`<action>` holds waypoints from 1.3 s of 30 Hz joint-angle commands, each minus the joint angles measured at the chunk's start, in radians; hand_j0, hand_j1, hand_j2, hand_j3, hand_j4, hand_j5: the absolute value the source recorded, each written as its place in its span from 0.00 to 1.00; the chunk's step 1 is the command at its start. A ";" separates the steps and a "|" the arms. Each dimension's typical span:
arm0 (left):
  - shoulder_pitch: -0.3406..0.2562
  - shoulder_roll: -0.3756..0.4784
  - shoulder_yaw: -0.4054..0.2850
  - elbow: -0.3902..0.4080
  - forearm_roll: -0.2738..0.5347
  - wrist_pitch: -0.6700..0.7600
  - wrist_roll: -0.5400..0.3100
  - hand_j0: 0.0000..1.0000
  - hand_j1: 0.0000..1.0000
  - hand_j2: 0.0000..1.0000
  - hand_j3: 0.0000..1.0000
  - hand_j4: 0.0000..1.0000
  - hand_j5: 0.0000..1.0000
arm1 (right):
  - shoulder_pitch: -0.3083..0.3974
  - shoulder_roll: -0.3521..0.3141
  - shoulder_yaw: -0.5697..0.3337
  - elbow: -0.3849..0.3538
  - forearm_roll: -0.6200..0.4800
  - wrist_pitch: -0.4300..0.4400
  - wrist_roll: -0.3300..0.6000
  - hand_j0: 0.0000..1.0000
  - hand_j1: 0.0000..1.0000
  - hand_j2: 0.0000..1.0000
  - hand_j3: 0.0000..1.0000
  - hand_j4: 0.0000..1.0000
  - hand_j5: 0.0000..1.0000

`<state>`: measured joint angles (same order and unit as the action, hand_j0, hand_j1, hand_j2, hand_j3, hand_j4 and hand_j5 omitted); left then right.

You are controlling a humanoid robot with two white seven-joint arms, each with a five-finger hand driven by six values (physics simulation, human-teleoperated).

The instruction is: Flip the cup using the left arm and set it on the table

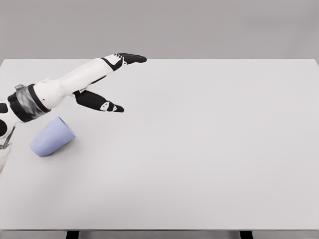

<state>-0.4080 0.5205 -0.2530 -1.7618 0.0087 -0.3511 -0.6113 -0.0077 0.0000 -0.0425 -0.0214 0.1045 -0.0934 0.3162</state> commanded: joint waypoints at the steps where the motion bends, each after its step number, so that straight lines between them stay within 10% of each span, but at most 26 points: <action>1: 0.000 -0.005 0.000 -0.001 0.005 0.003 0.000 1.00 1.00 1.00 1.00 1.00 1.00 | 0.000 0.000 0.001 0.003 0.000 0.001 0.004 1.00 1.00 1.00 1.00 1.00 1.00; 8: 0.005 0.015 0.040 0.001 0.007 0.003 0.000 1.00 1.00 1.00 1.00 1.00 1.00 | 0.000 0.000 0.000 0.001 0.000 0.000 0.000 1.00 1.00 1.00 1.00 1.00 1.00; 11: 0.057 0.033 0.175 0.005 0.023 -0.008 0.000 1.00 1.00 1.00 1.00 1.00 1.00 | 0.000 0.000 0.000 0.001 0.000 0.000 0.000 1.00 1.00 1.00 1.00 1.00 1.00; 13: 0.107 0.202 0.163 0.001 0.095 0.000 0.000 1.00 1.00 1.00 1.00 1.00 1.00 | 0.000 0.000 0.000 0.001 0.000 0.000 0.000 1.00 1.00 1.00 1.00 1.00 1.00; 14: 0.210 0.424 0.111 -0.001 0.131 -0.014 0.185 1.00 1.00 1.00 1.00 1.00 1.00 | 0.000 0.000 0.000 0.001 0.000 0.000 0.000 1.00 1.00 1.00 1.00 1.00 1.00; 16: 0.206 0.674 -0.129 -0.002 0.137 -0.043 0.645 1.00 1.00 1.00 1.00 1.00 1.00 | 0.000 0.000 0.000 0.001 0.000 0.000 0.000 1.00 1.00 1.00 1.00 1.00 1.00; 24: 0.273 0.733 -0.183 -0.004 0.493 -0.129 0.369 1.00 1.00 1.00 1.00 1.00 1.00 | 0.000 0.000 0.000 0.001 0.000 0.000 0.000 1.00 1.00 1.00 1.00 1.00 1.00; 27: 0.264 0.708 -0.181 -0.004 0.551 0.133 0.251 1.00 1.00 1.00 1.00 1.00 1.00 | 0.000 0.000 0.000 0.001 0.000 0.000 0.001 1.00 1.00 1.00 1.00 1.00 1.00; 31: 0.282 0.662 -0.183 -0.002 0.562 0.236 0.413 1.00 1.00 1.00 1.00 1.00 1.00 | 0.000 0.000 0.000 0.001 0.000 0.000 0.001 1.00 1.00 1.00 1.00 1.00 1.00; 39: 0.299 0.630 -0.183 -0.002 0.560 0.256 0.418 0.97 0.97 0.97 0.97 0.97 0.97 | 0.000 0.000 0.000 0.001 0.000 0.000 0.000 1.00 1.00 1.00 1.00 1.00 1.00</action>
<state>-0.1089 1.1537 -0.4360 -1.7640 0.5651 -0.1081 -0.1926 -0.0077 0.0000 -0.0428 -0.0199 0.1046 -0.0934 0.3164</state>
